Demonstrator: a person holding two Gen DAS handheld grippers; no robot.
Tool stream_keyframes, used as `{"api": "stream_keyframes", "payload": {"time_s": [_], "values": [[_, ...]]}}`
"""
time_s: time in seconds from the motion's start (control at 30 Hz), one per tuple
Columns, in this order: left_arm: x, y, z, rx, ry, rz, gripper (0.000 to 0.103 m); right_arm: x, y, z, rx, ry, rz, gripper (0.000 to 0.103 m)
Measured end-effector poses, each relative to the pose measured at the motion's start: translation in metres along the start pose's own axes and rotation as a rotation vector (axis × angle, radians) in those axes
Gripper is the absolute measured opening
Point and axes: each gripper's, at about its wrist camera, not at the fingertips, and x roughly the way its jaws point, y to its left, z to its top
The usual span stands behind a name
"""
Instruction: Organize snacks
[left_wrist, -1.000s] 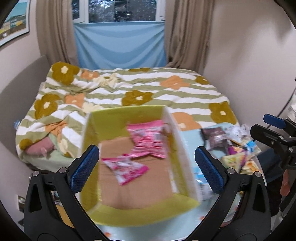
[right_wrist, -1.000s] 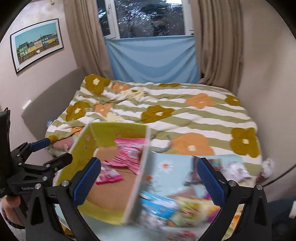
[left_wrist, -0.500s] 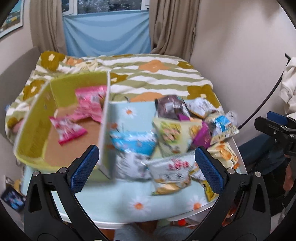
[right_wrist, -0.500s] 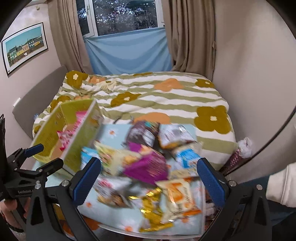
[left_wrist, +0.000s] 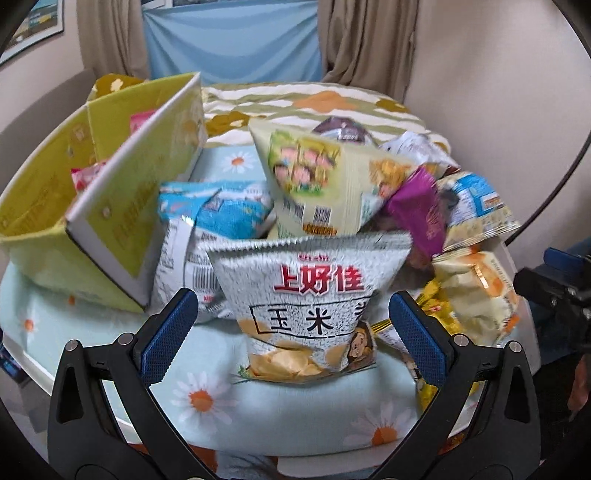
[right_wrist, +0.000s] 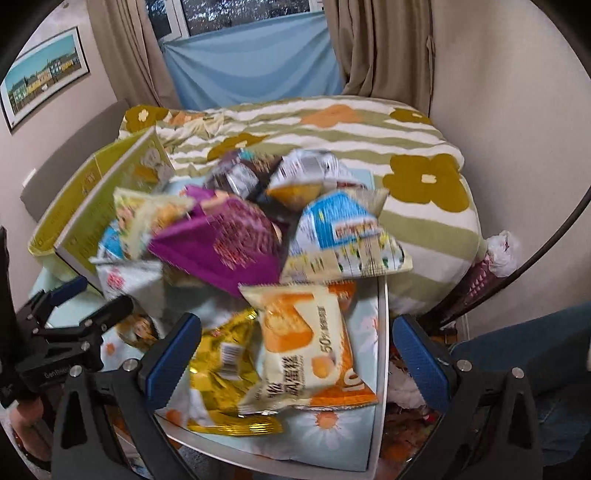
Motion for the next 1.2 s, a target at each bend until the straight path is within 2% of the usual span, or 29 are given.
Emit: {"api": "stream_keyframes", "payload": {"time_s": [0.3, 0.43, 0.63, 0.9, 1.13, 1.2], "values": [[0.028, -0.009, -0.008, 0.005, 0.044, 0.042, 0.103, 0.027, -0.005, -0.010, -0.058, 0.038, 0.006, 0.103], [0.040, -0.016, -0.009, 0.032, 0.083, 0.028, 0.084, 0.035, -0.003, -0.012, -0.068, 0.054, 0.020, 0.098], [0.040, -0.014, -0.012, 0.046, 0.083, 0.041, 0.067, 0.048, -0.002, -0.014, -0.071, 0.082, 0.040, 0.090], [0.035, -0.011, -0.016, 0.074, 0.077, 0.050, 0.063, 0.061, -0.003, -0.013, -0.052, 0.106, 0.044, 0.083], [0.025, -0.012, -0.018, 0.084, 0.078, 0.038, 0.062, 0.066, -0.005, -0.015, -0.029, 0.133, 0.041, 0.061], [0.021, -0.011, -0.018, 0.087, 0.073, 0.035, 0.062, 0.064, -0.007, -0.016, -0.026, 0.132, 0.043, 0.060]]}}
